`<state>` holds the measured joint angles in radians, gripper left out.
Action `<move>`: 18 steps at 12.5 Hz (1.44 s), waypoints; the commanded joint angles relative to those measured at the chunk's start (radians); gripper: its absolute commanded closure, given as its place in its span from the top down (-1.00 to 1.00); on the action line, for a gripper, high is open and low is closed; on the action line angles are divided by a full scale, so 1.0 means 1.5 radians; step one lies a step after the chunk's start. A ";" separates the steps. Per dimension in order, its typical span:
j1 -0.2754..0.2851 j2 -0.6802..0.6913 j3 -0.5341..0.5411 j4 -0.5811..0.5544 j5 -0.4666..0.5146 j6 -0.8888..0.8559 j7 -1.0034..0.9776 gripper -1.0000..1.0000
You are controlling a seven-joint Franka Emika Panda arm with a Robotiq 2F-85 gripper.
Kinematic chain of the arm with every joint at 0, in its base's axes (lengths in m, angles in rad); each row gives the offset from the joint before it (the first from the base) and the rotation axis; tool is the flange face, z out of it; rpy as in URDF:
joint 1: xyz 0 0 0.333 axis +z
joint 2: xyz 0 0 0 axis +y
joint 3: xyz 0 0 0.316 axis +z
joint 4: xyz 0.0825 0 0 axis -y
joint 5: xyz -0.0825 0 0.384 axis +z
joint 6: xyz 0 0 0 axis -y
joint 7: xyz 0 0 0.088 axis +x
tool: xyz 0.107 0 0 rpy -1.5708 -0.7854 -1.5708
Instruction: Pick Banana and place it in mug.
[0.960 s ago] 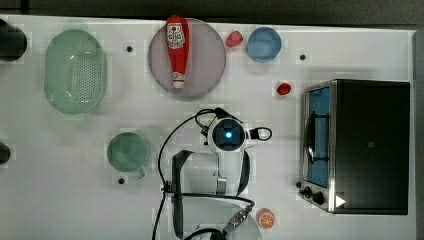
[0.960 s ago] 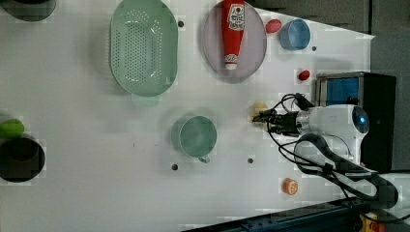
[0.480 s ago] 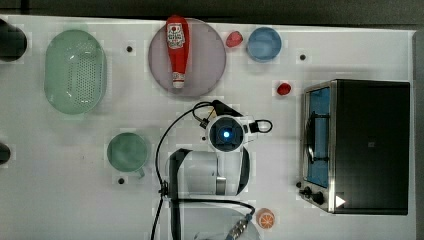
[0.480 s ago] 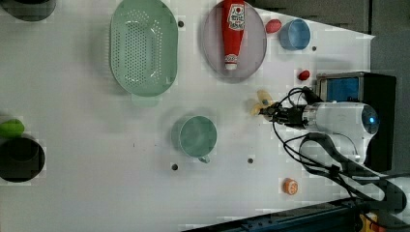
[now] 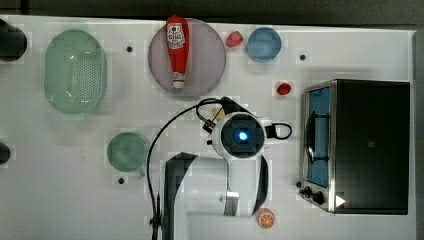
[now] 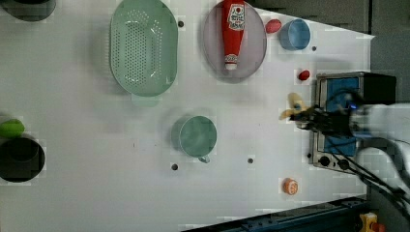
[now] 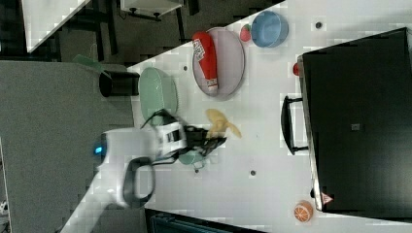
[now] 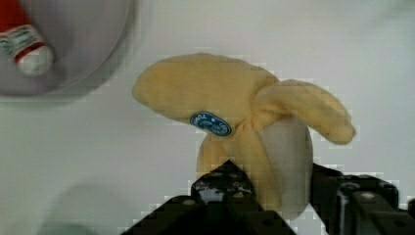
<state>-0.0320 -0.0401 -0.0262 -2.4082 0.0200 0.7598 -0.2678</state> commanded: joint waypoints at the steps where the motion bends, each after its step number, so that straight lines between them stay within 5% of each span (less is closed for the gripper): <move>1: 0.002 -0.074 0.003 0.070 -0.015 -0.142 -0.010 -0.26; 7: 0.012 -0.149 0.052 0.145 -0.005 -0.314 0.054 -0.26; 14: 0.038 -0.119 0.228 0.143 0.047 -0.305 0.316 -0.26; 18: 0.040 -0.041 0.302 0.142 0.073 -0.199 0.406 -0.26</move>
<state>0.0328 -0.1166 0.4395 -2.2285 0.1080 0.4424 0.2316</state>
